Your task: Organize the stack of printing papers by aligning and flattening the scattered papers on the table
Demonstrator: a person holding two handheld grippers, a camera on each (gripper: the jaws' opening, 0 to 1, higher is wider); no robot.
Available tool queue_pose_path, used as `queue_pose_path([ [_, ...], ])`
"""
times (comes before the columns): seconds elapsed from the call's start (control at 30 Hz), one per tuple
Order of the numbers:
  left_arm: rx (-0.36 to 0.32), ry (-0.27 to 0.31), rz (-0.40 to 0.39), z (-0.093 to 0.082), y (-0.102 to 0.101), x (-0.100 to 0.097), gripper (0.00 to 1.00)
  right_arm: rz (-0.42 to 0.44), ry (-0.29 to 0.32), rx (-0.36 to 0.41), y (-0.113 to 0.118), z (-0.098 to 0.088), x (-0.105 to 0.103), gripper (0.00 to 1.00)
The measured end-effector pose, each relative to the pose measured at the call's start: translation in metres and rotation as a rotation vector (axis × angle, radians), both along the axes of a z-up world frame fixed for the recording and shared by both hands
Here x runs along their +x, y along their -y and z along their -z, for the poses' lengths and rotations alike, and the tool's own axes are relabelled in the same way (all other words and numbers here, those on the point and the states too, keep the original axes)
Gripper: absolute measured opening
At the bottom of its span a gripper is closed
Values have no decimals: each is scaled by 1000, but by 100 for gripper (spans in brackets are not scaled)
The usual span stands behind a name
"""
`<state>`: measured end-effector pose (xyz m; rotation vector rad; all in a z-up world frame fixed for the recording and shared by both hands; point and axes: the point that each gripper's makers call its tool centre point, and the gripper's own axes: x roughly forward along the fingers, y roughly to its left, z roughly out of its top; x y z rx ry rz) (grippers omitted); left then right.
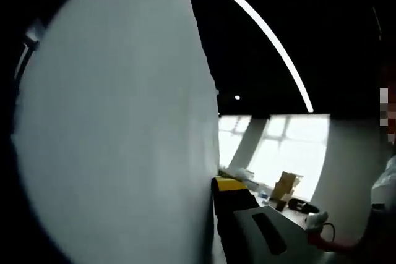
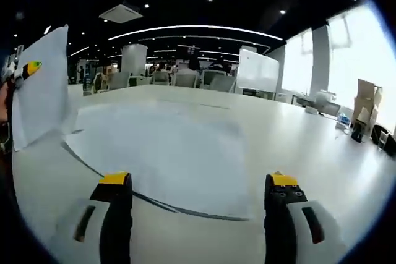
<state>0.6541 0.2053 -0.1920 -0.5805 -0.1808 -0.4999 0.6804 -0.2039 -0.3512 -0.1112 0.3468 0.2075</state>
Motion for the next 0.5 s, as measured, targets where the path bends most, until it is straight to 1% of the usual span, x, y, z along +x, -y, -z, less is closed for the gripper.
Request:
queue_pose_path([
  [0.03,-1,-1,-1,0,0,0,6,-1,-10,-4,-1,3,-1,85],
  [0.1,-7,0,-2,0,-1,0,6,2,-10,11,0,3,-1,83],
  [0.2,-7,2,-8,0,-2,-1,6,-13,-48,80,-4,9,-2,78],
  [0.23,-7,3,-10,0,-2,-1,6,-12,-32,55,0,6,2,78],
  [0.3,-8,3,-10,0,-2,-1,6,-12,-42,67,-1,8,2,77],
  [0.37,-8,1,-10,1,-2,-1,6,-25,-39,68,-5,7,-1,73],
  [0.43,-7,-1,-9,2,-2,-1,6,-40,-40,65,-8,7,-2,66],
  [0.5,-6,-3,-8,3,-1,-1,6,-57,-40,63,-15,2,-6,62],
])
